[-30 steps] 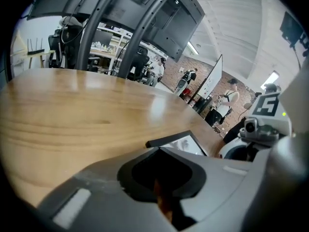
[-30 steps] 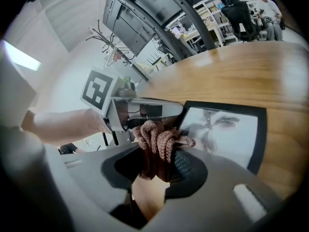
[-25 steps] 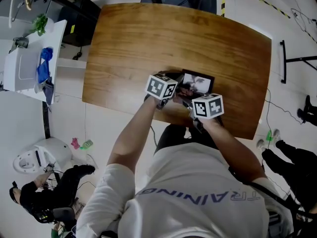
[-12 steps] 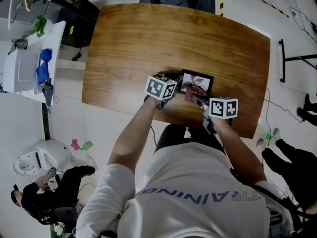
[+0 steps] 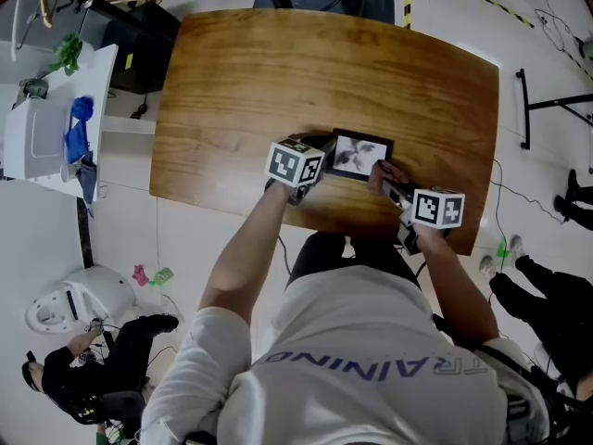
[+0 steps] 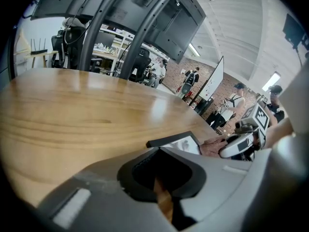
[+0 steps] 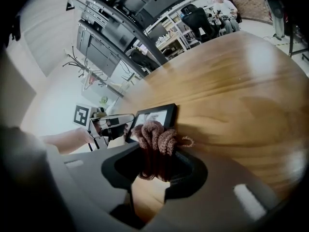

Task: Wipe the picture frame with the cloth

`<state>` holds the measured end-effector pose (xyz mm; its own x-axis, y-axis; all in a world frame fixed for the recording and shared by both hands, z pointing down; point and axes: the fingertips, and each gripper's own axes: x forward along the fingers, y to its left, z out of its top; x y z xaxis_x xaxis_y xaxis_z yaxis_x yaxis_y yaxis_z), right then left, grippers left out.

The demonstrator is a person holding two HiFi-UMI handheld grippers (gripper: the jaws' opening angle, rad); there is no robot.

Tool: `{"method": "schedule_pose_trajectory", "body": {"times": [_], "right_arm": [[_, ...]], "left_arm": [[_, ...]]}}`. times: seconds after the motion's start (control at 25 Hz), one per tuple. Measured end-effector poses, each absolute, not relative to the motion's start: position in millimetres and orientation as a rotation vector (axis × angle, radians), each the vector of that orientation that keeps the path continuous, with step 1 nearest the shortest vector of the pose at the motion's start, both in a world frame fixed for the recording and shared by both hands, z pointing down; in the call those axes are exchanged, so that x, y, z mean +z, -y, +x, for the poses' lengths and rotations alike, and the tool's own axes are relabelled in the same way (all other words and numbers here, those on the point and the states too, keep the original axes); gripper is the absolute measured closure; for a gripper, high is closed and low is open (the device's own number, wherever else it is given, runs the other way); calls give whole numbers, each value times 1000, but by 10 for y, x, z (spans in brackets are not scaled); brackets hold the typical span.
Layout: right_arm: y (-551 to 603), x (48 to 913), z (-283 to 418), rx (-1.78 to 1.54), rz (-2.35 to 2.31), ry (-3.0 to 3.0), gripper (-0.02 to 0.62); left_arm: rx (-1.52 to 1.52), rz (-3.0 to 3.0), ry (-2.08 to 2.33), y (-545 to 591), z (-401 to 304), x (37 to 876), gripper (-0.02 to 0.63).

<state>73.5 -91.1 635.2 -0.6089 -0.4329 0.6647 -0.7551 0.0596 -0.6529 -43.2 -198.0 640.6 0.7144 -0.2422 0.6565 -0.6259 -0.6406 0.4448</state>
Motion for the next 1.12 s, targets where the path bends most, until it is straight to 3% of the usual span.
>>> {"method": "schedule_pose_trajectory", "body": {"times": [0.44, 0.68, 0.92, 1.12], "right_arm": [[912, 6325, 930, 1577, 1223, 2065, 463], [1256, 5696, 1075, 1168, 1368, 2317, 465], [1615, 4803, 1314, 733, 1552, 2426, 468], [1787, 4203, 1443, 531, 1646, 2460, 471]], "left_arm": [[727, 2251, 697, 1991, -423, 6402, 600], [604, 2324, 839, 1935, -491, 6044, 601], [349, 2477, 1067, 1934, -625, 4933, 601], [314, 2605, 1119, 1911, -565, 4281, 601]]}}
